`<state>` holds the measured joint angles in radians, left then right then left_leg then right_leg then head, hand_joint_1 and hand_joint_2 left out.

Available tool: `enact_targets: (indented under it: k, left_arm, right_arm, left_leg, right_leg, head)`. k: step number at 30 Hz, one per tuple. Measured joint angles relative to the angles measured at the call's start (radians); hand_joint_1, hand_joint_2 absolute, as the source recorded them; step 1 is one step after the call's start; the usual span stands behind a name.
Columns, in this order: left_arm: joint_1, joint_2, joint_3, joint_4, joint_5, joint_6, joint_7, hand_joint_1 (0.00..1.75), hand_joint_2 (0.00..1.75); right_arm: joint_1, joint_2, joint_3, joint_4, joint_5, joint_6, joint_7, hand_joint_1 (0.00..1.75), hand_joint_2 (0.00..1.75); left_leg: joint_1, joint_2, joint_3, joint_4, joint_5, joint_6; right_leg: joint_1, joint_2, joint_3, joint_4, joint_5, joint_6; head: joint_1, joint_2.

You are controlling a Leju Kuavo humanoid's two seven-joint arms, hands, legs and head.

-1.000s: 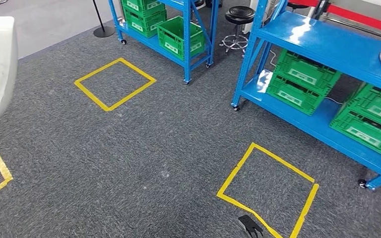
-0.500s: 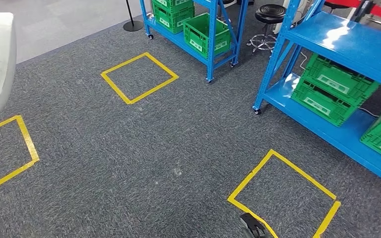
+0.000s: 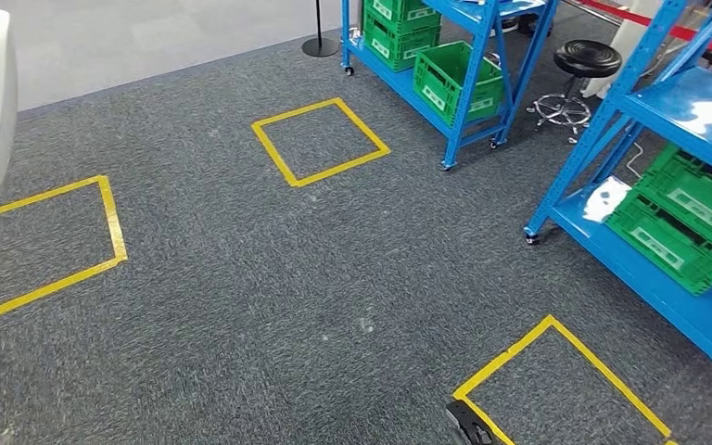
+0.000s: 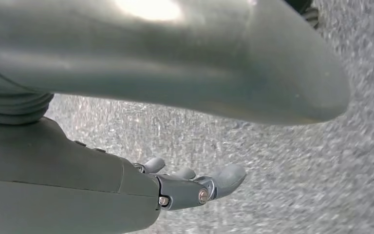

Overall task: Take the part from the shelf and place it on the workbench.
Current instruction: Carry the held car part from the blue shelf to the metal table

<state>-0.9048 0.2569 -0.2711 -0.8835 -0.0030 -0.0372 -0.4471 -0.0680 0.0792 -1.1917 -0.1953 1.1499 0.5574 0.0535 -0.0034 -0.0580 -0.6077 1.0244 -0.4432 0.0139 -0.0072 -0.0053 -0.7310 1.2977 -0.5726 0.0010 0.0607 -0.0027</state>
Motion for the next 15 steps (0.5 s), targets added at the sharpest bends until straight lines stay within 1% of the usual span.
enact_targets:
  k: [1,2,3,4,5,6,7,8,9,10,11,12,13,14,15]
  left_arm:
    - [-0.001,0.0,0.0,0.002,0.0,0.0,0.0,1.75,1.75]
    - [-0.002,0.0,0.0,0.003,0.0,-0.001,0.0,1.75,1.75]
    - [-0.004,0.0,0.0,0.003,0.0,-0.001,-0.001,1.75,1.75]
    - [-0.005,0.001,0.001,0.004,0.0,-0.001,-0.002,1.75,1.75]
    - [-0.006,0.003,0.001,0.004,0.0,-0.001,-0.003,1.75,1.75]
    - [-0.006,0.006,0.002,0.005,0.0,-0.001,-0.004,1.75,1.75]
    - [-0.006,0.01,0.002,0.005,0.0,-0.002,-0.004,1.75,1.75]
    - [-0.006,0.014,0.002,0.006,0.0,-0.003,-0.005,1.75,1.75]
    - [-0.007,0.018,0.003,0.006,0.0,-0.004,-0.005,1.75,1.75]
    - [-0.009,0.021,0.003,0.006,0.001,-0.005,-0.006,1.75,1.75]
    - [-0.01,0.023,0.004,0.007,0.001,-0.005,-0.006,1.75,1.75]
    - [-0.009,0.023,0.004,0.007,0.001,-0.005,-0.006,1.75,1.75]
    - [-0.008,0.023,0.004,0.008,0.001,-0.005,-0.006,1.75,1.75]
    - [-0.005,0.023,0.004,0.01,0.001,-0.005,-0.006,1.75,1.75]
    - [-0.004,0.023,0.004,0.012,0.001,-0.005,-0.005,1.75,1.75]
  right_arm:
    - [-0.001,0.0,0.0,0.0,0.0,0.0,0.0,0.0,0.0]
    - [-0.002,0.0,0.0,0.0,0.0,0.0,0.0,0.0,0.0]
    - [-0.002,0.0,0.0,0.0,0.0,0.001,0.0,0.0,0.0]
    - [-0.002,0.0,0.0,0.0,0.001,0.001,0.0,0.0,0.0]
    - [-0.002,0.0,0.0,0.0,0.001,0.001,0.0,0.0,0.0]
    - [-0.002,0.0,0.0,0.0,0.002,0.001,0.0,0.0,0.0]
    - [-0.003,0.0,0.0,0.0,0.002,0.001,0.0,0.0,0.0]
    - [-0.004,0.0,0.0,0.0,0.002,0.0,0.0,0.0,0.0]
    - [-0.005,0.001,0.0,0.0,0.001,0.0,0.0,0.0,0.0]
    - [-0.006,0.001,0.0,0.0,0.001,0.0,0.0,0.0,0.0]
    - [-0.005,0.001,0.0,0.0,0.001,0.0,0.0,0.0,0.0]
    - [-0.003,0.001,0.0,0.0,0.001,0.0,0.0,0.0,0.0]
    - [-0.002,0.001,0.0,0.0,0.001,0.0,0.0,0.0,0.0]
    - [-0.001,0.001,0.0,0.0,0.002,-0.001,0.0,0.0,0.0]
    - [-0.001,0.001,0.0,0.0,0.002,-0.001,0.0,0.0,0.0]
  left_leg:
    - [0.0,-0.014,0.0,0.002,-0.001,-0.001]
    - [0.001,-0.025,0.0,0.004,-0.002,-0.003]
    - [0.0,-0.037,-0.002,0.007,-0.003,-0.008]
    - [0.001,-0.047,-0.004,0.008,-0.003,-0.013]
    - [0.002,-0.056,-0.006,0.007,-0.002,-0.019]
    - [0.003,-0.066,-0.008,0.005,0.0,-0.026]
    - [0.004,-0.076,-0.011,0.002,0.003,-0.033]
    - [0.003,-0.071,-0.014,0.004,0.001,-0.038]
    - [0.001,-0.051,-0.023,0.019,-0.009,-0.043]
    - [-0.001,-0.022,-0.04,0.052,-0.029,-0.047]
    - [-0.001,0.012,-0.066,0.107,-0.059,-0.05]
    - [0.0,0.034,-0.099,0.174,-0.09,-0.054]
    - [0.002,0.044,-0.128,0.235,-0.111,-0.057]
    - [0.004,0.048,-0.146,0.27,-0.117,-0.059]
    - [0.005,0.05,-0.146,0.268,-0.104,-0.06]
  right_leg:
    - [0.0,0.007,0.023,-0.054,0.036,-0.003]
    - [-0.002,0.025,0.054,-0.124,0.069,-0.007]
    - [-0.002,0.045,0.084,-0.188,0.093,-0.01]
    - [-0.002,0.061,0.105,-0.228,0.104,-0.012]
    - [0.0,0.069,0.114,-0.246,0.105,-0.014]
    - [0.002,0.064,0.117,-0.248,0.104,-0.017]
    - [0.002,0.052,0.117,-0.25,0.106,-0.023]
    - [0.001,0.041,0.119,-0.254,0.108,-0.029]
    - [0.0,0.03,0.12,-0.259,0.111,-0.036]
    - [-0.002,0.019,0.122,-0.263,0.113,-0.042]
    - [-0.001,0.01,0.123,-0.265,0.113,-0.046]
    - [-0.001,-0.001,0.123,-0.266,0.112,-0.048]
    - [0.0,-0.013,0.123,-0.265,0.11,-0.05]
    - [0.0,-0.025,0.123,-0.265,0.109,-0.05]
    - [0.0,-0.037,0.124,-0.264,0.108,-0.049]
  head:
    - [0.0,0.0]
    - [0.0,0.0]
    - [0.0,0.0]
    - [0.0,0.0]
    - [0.0,0.0]
    - [0.001,0.0]
    - [0.0,0.0]
    - [0.0,0.0]
    - [-0.002,0.0]
    - [-0.005,0.0]
    - [-0.007,0.0]
    - [-0.009,0.0]
    - [-0.009,0.0]
    - [-0.009,0.0]
    - [-0.009,0.0]
